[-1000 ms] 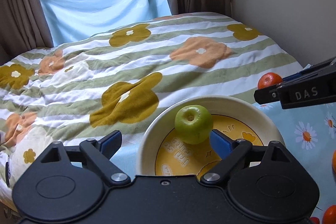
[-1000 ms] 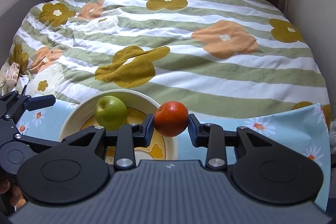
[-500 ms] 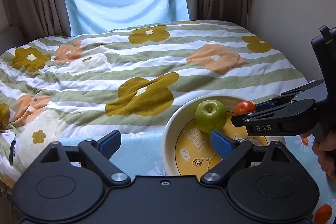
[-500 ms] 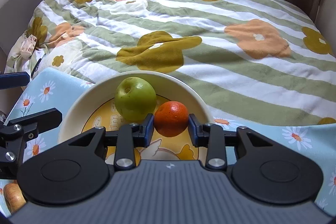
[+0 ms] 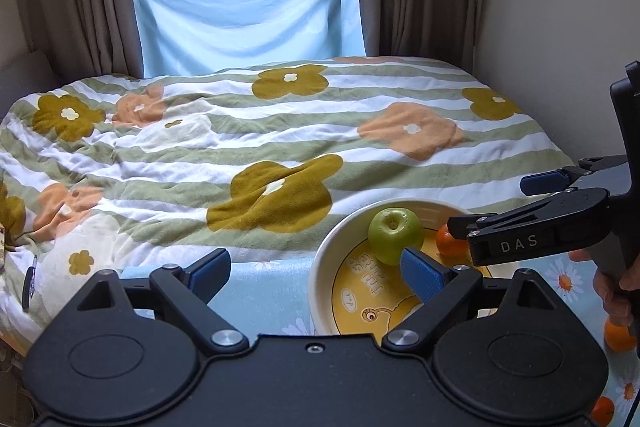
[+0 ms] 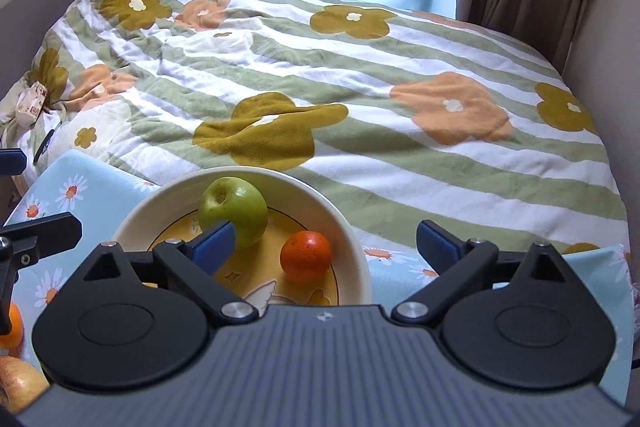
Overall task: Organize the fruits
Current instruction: 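Open the left tool to drop the apple in the bowl while the right tool releases the tangerine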
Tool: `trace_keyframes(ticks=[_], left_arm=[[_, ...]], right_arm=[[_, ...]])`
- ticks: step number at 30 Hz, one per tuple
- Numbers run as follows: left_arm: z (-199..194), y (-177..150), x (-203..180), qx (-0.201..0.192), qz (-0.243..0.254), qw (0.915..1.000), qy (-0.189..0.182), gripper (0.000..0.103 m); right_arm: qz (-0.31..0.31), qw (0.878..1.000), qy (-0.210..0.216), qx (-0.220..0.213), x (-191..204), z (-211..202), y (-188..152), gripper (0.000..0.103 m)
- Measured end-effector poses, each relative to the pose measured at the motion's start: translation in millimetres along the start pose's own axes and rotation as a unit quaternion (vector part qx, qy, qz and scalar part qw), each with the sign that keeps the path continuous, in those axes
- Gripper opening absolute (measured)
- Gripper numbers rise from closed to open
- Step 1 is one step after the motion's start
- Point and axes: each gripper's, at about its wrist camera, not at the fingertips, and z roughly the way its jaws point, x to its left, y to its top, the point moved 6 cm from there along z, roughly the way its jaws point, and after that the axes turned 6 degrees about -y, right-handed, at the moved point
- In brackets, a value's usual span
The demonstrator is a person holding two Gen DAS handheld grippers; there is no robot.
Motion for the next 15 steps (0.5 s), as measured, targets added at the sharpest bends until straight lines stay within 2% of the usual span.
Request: trace_keyframes(ticks=[5,15], left_arm=[[-23,3,-7,-0.015,0.002,0.9999,0.008,0.095],[-98,3,-27,-0.059,-0.017,0.998,0.017,0.1]], right_arm=[[0.013,1.0,-0.008,-0.005,-11,-27,2,0.103],[0.033,0.999,-0.016,-0.035,-34,-118,-3,0.103]])
